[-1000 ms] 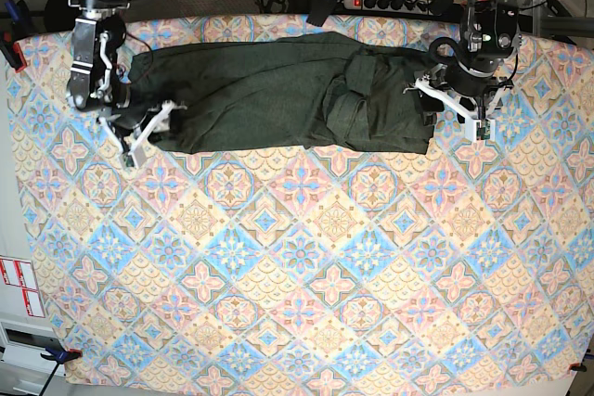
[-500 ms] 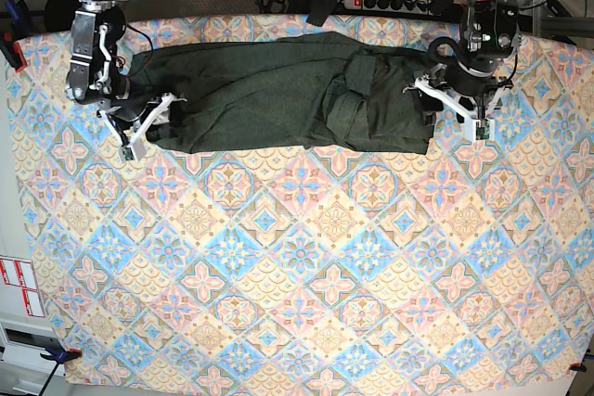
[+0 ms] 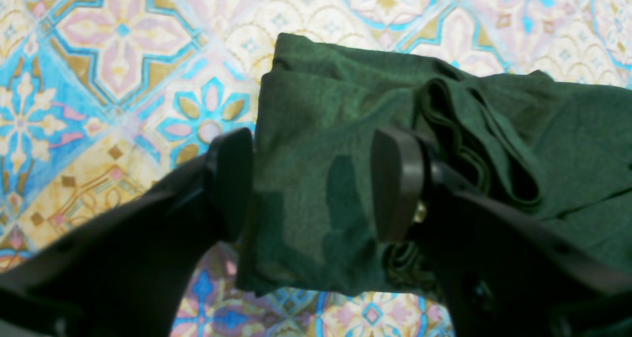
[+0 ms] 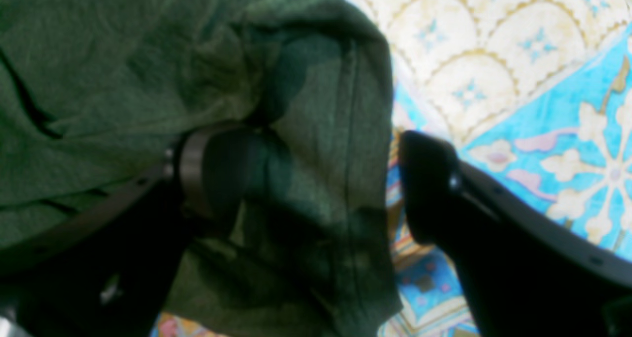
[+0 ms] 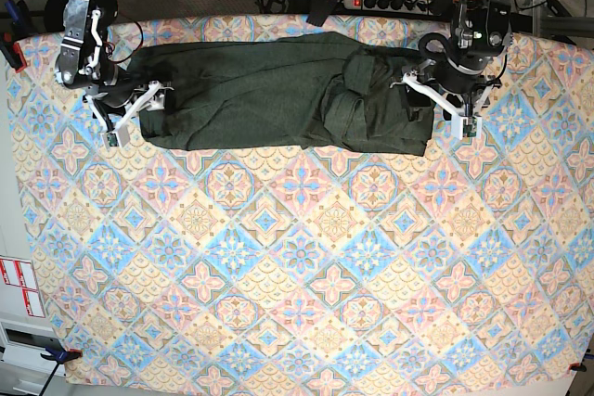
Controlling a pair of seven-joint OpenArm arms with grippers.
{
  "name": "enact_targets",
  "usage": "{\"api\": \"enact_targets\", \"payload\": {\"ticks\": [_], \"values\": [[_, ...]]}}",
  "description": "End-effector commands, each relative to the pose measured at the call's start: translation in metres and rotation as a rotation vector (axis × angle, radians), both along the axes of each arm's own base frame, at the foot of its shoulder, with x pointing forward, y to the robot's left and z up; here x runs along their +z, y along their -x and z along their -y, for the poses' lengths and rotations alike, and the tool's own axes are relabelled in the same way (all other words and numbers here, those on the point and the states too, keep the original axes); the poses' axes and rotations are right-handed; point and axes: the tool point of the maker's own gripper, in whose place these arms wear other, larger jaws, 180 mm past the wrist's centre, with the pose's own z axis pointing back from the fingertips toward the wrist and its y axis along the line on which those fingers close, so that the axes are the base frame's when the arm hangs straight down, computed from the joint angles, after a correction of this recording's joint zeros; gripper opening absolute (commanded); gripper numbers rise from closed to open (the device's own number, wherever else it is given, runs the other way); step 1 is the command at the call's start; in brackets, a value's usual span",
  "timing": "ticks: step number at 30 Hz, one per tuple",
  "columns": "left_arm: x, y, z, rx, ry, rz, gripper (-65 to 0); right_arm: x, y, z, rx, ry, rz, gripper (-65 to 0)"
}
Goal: Fold the T-shirt properly
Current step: 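Fold the held end over toward the left gripper with the right gripper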
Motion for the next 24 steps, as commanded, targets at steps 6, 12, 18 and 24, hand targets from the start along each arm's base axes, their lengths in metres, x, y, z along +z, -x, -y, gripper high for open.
{"api": "enact_targets", "payload": {"ticks": [6,12,18,24], "values": [[0.009,-0.006,-0.005,-0.001,-0.019,0.039,-27.5,0.007,-0.006,0.004,0.004,0.001,0.024,-16.8],[0.009,-0.007,-0.007,0.001,-0.020,0.040,-27.5,0.006,-0.005,-0.001,0.013,-0.007,0.023,-16.7],[0.010,-0.007,-0.007,0.003,-0.020,0.041,-27.5,0.011,-0.003,-0.038,0.015,-0.179,0.038,-16.8],[0.010,-0.008,-0.007,0.003,-0.020,0.045,-27.5,0.012,0.001,-0.051,0.014,-0.244,0.037,-17.0]]}}
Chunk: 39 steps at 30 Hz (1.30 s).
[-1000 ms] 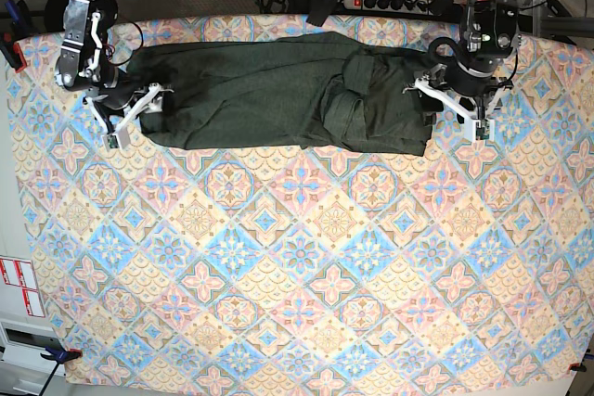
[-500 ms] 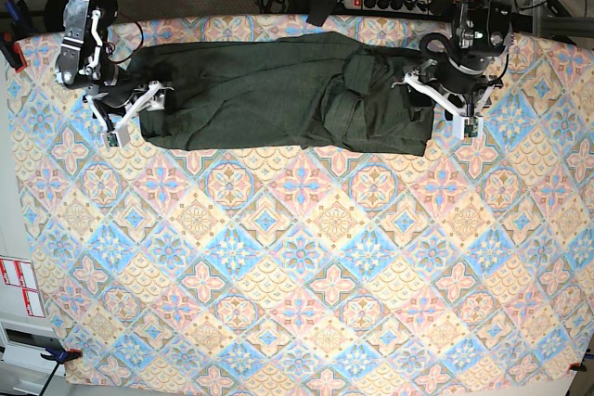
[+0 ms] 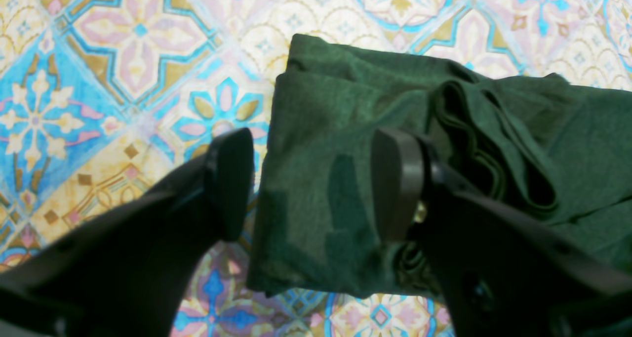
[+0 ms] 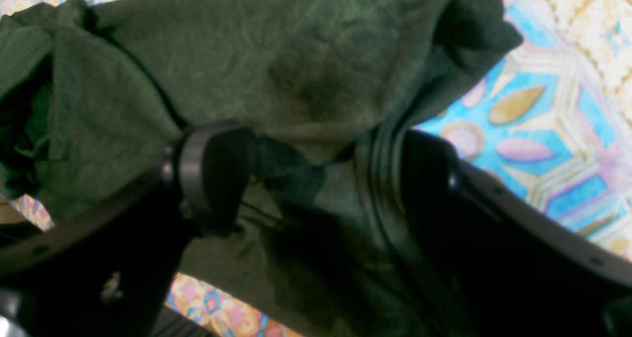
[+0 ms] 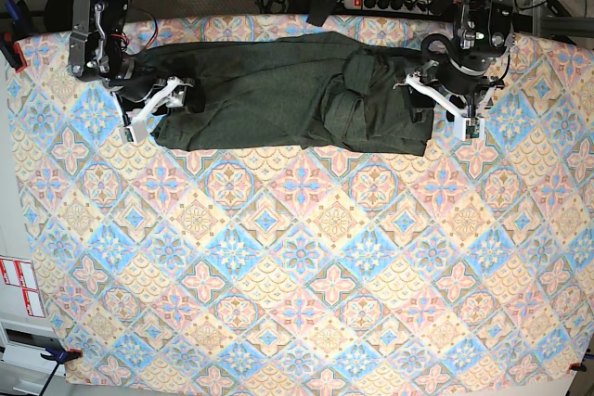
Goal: Fold the T-shirt properly
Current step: 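Fold the held end over toward the left gripper with the right gripper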
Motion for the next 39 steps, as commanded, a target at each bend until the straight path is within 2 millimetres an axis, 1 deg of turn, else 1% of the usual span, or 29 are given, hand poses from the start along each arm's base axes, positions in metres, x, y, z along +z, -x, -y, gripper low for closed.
{"api": "enact_targets", "payload": {"ticks": [1,7,12,15,19,21,22,24,26,28,29,31,33,35,37,39], "values": [[0.009,-0.006,-0.002,-0.001,-0.010,0.039,-27.5,0.006,-0.004,0.003,0.006,0.003,0.020,-17.0],[0.009,-0.007,-0.002,-0.001,-0.010,0.041,-27.5,0.006,-0.005,0.002,0.007,0.002,0.019,-17.0],[0.009,-0.007,-0.003,-0.001,-0.010,0.042,-27.5,0.003,-0.001,-0.019,0.070,-0.015,0.008,-17.3],[0.010,-0.008,-0.003,0.000,-0.010,0.046,-27.5,0.002,0.000,-0.025,0.086,-0.020,0.006,-21.3],[0.011,-0.009,-0.004,0.001,-0.013,0.049,-27.5,0.002,0.000,-0.026,0.085,-0.021,0.004,-28.8],[0.015,-0.010,-0.012,0.022,-0.021,0.059,-27.5,0.001,0.000,-0.026,0.084,-0.021,0.003,-32.9],[0.016,-0.011,-0.018,0.041,-0.025,0.065,-27.5,0.001,0.001,-0.025,0.084,-0.021,0.001,-36.0],[0.020,-0.013,-0.030,0.074,-0.038,0.076,-27.5,0.001,0.000,-0.023,0.078,-0.020,0.003,-43.6],[0.022,-0.013,-0.038,0.109,-0.036,0.085,-27.5,0.002,-0.003,-0.023,0.075,-0.018,0.008,-54.2],[0.026,-0.014,-0.051,0.150,-0.048,0.097,-27.5,0.011,-0.020,-0.022,0.073,-0.017,0.045,-64.7],[0.027,-0.013,-0.056,0.168,-0.050,0.101,-27.5,0.014,-0.026,-0.022,0.073,-0.016,0.059,-65.0],[0.030,-0.012,-0.067,0.208,-0.055,0.110,-27.5,0.019,-0.034,-0.014,0.049,-0.009,0.078,-64.9],[0.033,-0.011,-0.077,0.247,-0.057,0.119,-27.5,0.023,-0.039,0.002,0.003,0.002,0.092,-65.0],[0.035,-0.011,-0.082,0.266,-0.045,0.126,-27.5,0.027,-0.044,0.016,-0.038,0.011,0.109,-65.0],[0.038,-0.010,-0.088,0.293,-0.021,0.134,-27.5,0.031,-0.046,0.029,-0.075,0.020,0.119,-65.0],[0.041,-0.008,-0.098,0.327,-0.005,0.145,-27.5,0.032,-0.047,0.037,-0.099,0.026,0.124,-65.0]]}}
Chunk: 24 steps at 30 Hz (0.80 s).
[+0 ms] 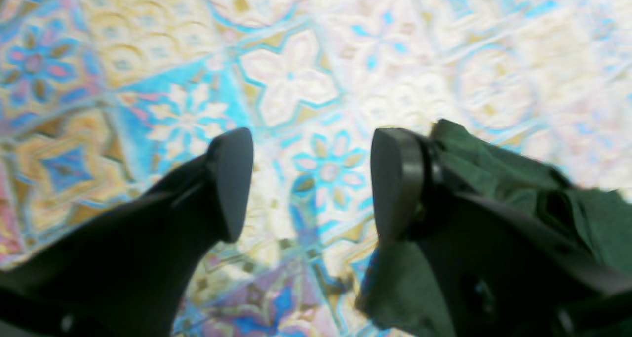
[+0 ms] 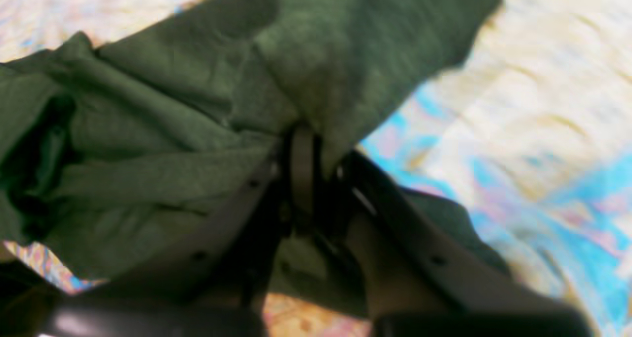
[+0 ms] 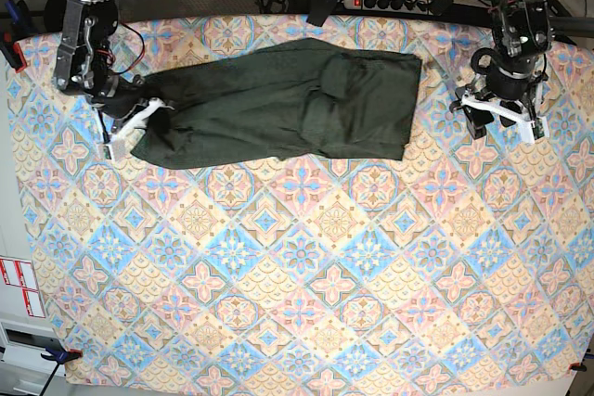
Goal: Fold the T-shirt properly
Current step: 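Fold the held end over toward the left gripper with the right gripper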
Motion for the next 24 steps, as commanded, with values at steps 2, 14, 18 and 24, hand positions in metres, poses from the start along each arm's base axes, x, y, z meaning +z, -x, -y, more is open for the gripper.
{"api": "enact_targets", "payload": {"ticks": [2,14,18,24], "values": [[0.016,-0.004,-0.015,0.029,-0.026,0.050,-27.5,0.015,-0.014,0.006,-0.012,-0.003,0.062,-65.0],[0.016,-0.003,-0.018,0.039,-0.017,0.052,-27.5,0.036,-0.031,0.005,0.009,0.012,0.114,-65.0],[0.016,-0.003,-0.018,0.039,-0.016,0.051,-27.5,0.039,-0.019,-0.010,0.069,0.026,0.099,-65.0],[0.016,-0.003,-0.018,0.039,-0.016,0.051,-27.5,0.060,-0.011,-0.082,0.284,0.001,0.159,-65.0]]}}
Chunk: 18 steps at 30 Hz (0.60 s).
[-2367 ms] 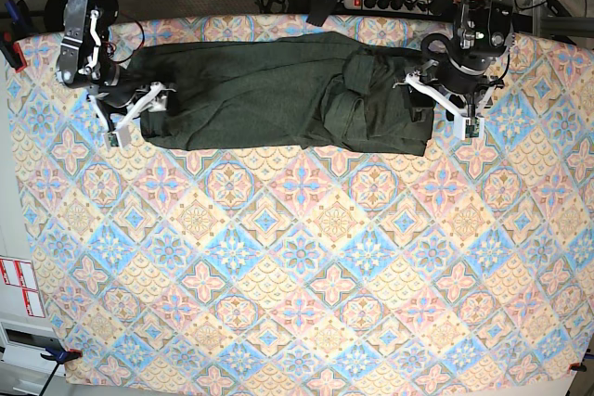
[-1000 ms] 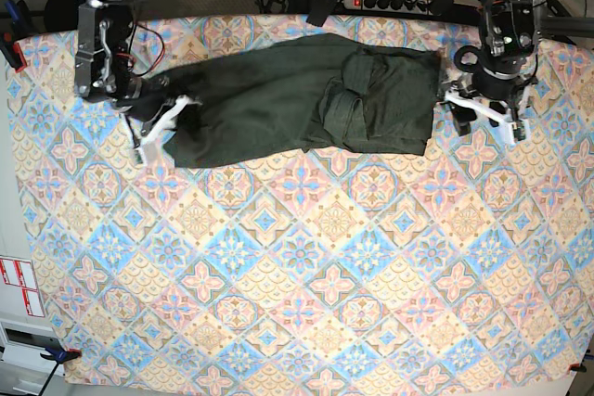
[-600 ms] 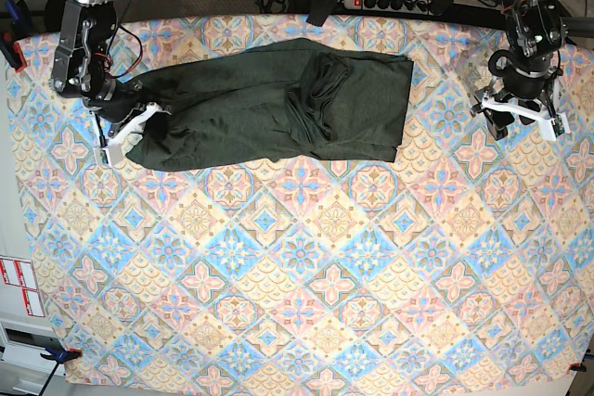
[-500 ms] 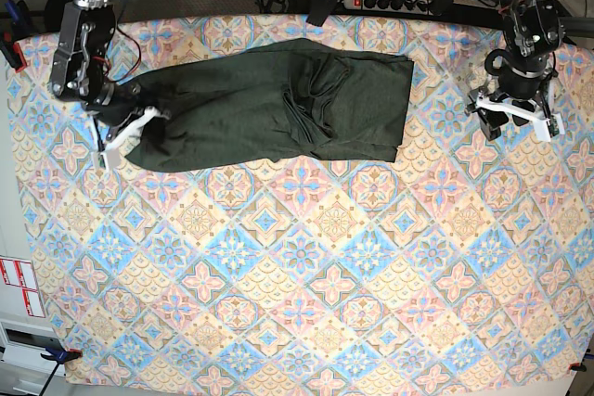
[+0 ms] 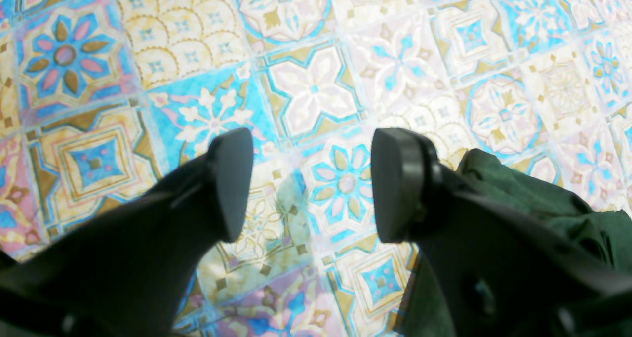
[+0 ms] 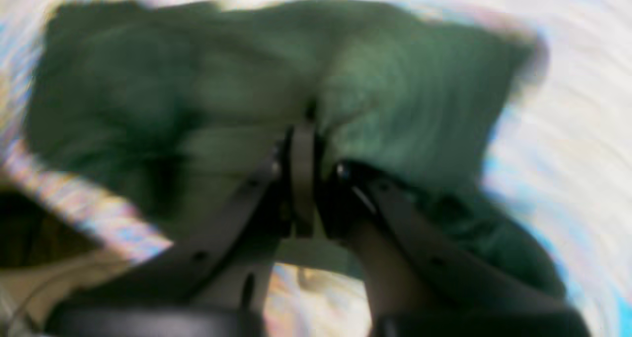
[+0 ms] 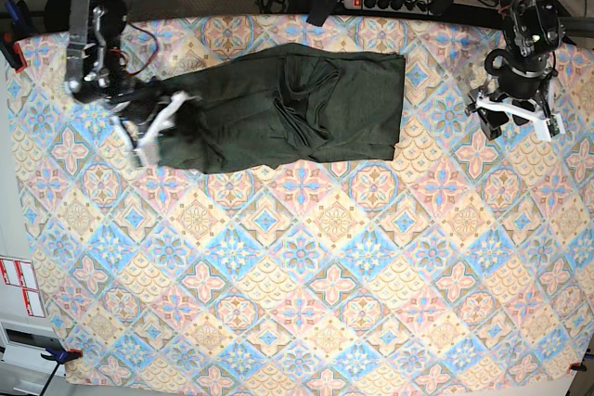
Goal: Fold the T-shirt properly
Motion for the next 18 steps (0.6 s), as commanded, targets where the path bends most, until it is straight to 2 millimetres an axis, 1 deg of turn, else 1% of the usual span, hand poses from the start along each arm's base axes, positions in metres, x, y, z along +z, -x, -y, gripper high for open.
{"api": "enact_targets", "payload": {"ticks": [1,4,7,11,14,18], "values": [[0.011,-0.005,-0.004,-0.004,-0.024,0.035,-27.5,0.020,-0.011,-0.012,0.035,-0.029,0.074,-65.0],[0.011,-0.005,-0.004,-0.005,-0.025,0.035,-27.5,0.031,-0.005,-0.047,0.134,-0.055,0.102,-65.0],[0.011,-0.005,-0.004,-0.005,-0.027,0.034,-27.5,0.041,0.001,-0.077,0.207,-0.091,0.125,-65.0],[0.011,-0.004,-0.005,-0.003,-0.029,0.033,-27.5,0.045,0.010,-0.104,0.257,-0.135,0.124,-65.0],[0.009,-0.001,-0.005,-0.003,-0.031,0.025,-27.5,0.047,0.019,-0.130,0.304,-0.173,0.114,-65.0],[0.006,0.002,-0.005,-0.002,-0.030,0.016,-27.5,0.062,0.015,-0.152,0.382,-0.184,0.161,-65.0]]}}
